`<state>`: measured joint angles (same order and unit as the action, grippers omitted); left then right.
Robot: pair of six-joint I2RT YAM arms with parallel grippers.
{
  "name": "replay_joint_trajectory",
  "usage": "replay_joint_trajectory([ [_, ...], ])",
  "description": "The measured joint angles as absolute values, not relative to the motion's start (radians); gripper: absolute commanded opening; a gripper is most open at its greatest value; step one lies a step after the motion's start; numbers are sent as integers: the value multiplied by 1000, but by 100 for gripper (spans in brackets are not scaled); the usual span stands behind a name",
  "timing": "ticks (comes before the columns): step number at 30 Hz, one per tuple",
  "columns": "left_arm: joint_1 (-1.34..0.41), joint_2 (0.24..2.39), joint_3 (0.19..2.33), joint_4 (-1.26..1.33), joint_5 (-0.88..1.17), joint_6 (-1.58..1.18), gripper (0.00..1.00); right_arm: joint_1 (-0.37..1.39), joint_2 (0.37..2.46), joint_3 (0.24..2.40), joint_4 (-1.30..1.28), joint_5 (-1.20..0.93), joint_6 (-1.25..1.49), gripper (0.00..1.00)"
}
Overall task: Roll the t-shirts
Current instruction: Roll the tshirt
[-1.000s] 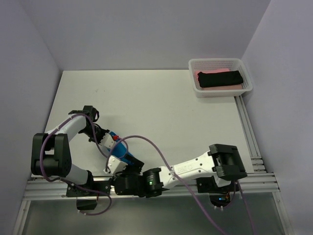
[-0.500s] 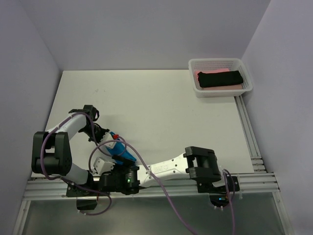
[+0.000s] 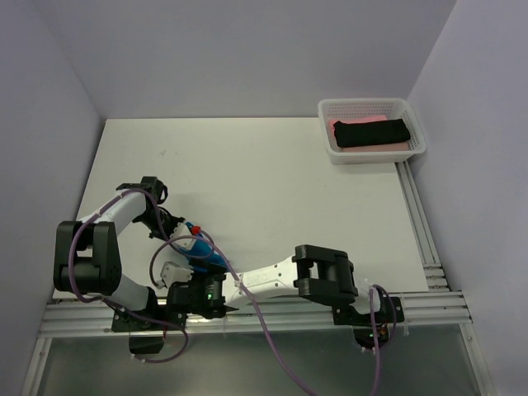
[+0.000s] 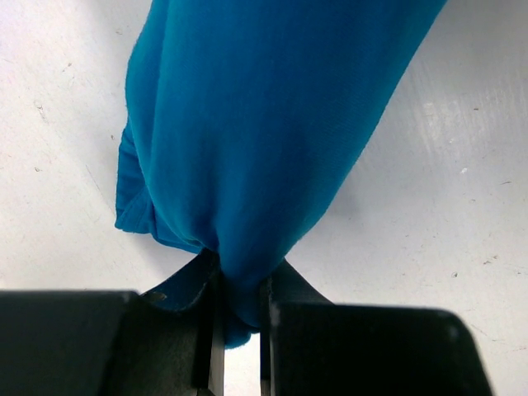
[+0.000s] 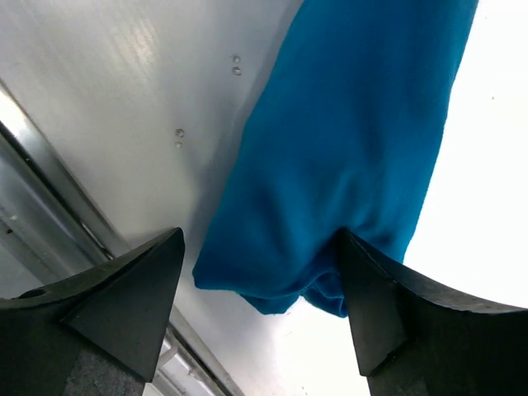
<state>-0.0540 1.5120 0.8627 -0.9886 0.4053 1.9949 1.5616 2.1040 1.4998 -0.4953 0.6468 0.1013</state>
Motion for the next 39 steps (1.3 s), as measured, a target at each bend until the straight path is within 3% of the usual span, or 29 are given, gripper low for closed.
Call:
replay_joint_trajectory([
  [10,-56,1512,863,-988,404,1991,0,1525,2123,1501,-493,635,99,68],
  [22,-64,1512,864,-989,395,1978,0,1494,2043,1337,-311,607,133,21],
  [23,-65,1512,864,-989,394,1978,0,1493,2036,1323,-295,606,138,10],
  [25,-69,1512,864,-989,392,1977,0,1493,2024,1299,-264,605,142,0],
  [28,-76,1509,864,-988,386,1972,0,1493,2009,1268,-226,604,148,0],
  [39,-83,1494,850,-982,385,1969,45,1487,1945,1155,-117,590,147,0],
])
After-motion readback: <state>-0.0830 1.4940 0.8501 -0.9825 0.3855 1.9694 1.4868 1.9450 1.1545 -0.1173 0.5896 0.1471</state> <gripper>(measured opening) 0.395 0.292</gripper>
